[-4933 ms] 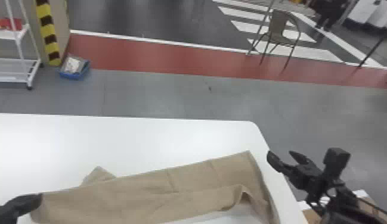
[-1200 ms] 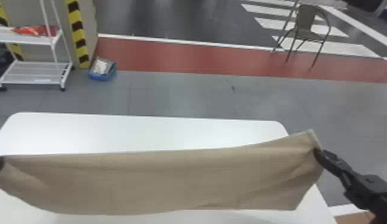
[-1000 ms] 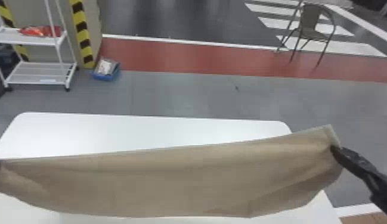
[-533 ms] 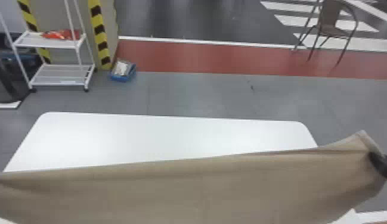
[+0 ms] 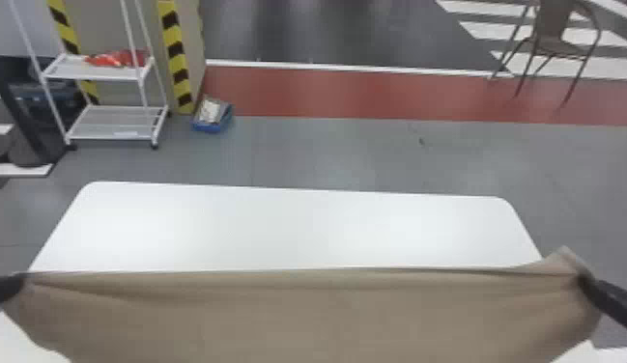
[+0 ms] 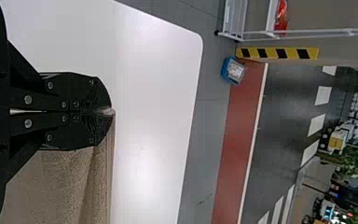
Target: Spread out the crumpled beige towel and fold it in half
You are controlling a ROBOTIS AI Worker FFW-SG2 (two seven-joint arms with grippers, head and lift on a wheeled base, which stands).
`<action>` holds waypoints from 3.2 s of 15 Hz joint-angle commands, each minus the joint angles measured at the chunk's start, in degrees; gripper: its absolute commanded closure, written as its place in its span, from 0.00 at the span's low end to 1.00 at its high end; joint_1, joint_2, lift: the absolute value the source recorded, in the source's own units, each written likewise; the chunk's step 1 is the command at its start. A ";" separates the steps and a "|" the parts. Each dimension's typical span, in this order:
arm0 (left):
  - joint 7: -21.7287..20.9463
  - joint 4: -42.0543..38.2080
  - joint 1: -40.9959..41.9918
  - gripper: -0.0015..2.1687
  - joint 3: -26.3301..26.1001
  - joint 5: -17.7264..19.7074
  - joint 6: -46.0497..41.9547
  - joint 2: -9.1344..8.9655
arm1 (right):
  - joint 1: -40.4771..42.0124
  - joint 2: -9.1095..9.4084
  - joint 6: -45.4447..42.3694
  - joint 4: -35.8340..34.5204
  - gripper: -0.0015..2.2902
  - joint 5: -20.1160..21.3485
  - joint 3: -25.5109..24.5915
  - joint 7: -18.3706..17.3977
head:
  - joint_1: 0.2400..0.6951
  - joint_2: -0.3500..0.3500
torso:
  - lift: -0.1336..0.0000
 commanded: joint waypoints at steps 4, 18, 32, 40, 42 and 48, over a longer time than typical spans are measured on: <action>5.26 23.47 -12.47 0.62 -21.46 -9.60 -13.93 1.52 | -12.06 0.49 -5.42 19.15 0.72 9.87 8.39 -3.95 | 1.00 0.29 | 1.00; 13.52 46.49 -21.00 0.62 -33.06 -12.24 -37.66 0.38 | -19.35 -8.53 -35.30 47.54 0.72 15.50 14.11 -12.03 | 1.00 0.20 | 1.00; 17.30 60.91 -30.40 0.62 -36.84 -14.26 -46.62 0.38 | -30.95 -10.20 -38.99 59.05 0.72 24.64 17.89 -17.39 | 1.00 0.22 | 1.00; 19.05 66.71 -33.48 0.62 -38.78 -14.35 -51.72 0.03 | -33.85 -12.48 -41.45 64.06 0.72 25.69 18.94 -20.21 | 1.00 0.22 | 1.00; 20.11 67.41 -33.39 0.58 -39.30 -14.35 -53.65 -0.06 | -33.85 -12.57 -42.16 64.68 0.72 25.69 19.12 -20.56 | 1.00 0.21 | 1.00; 20.90 66.27 -31.72 0.01 -39.57 -14.43 -55.41 0.20 | -32.80 -12.66 -46.55 66.00 0.00 25.52 19.47 -24.16 | 1.00 0.19 | 1.00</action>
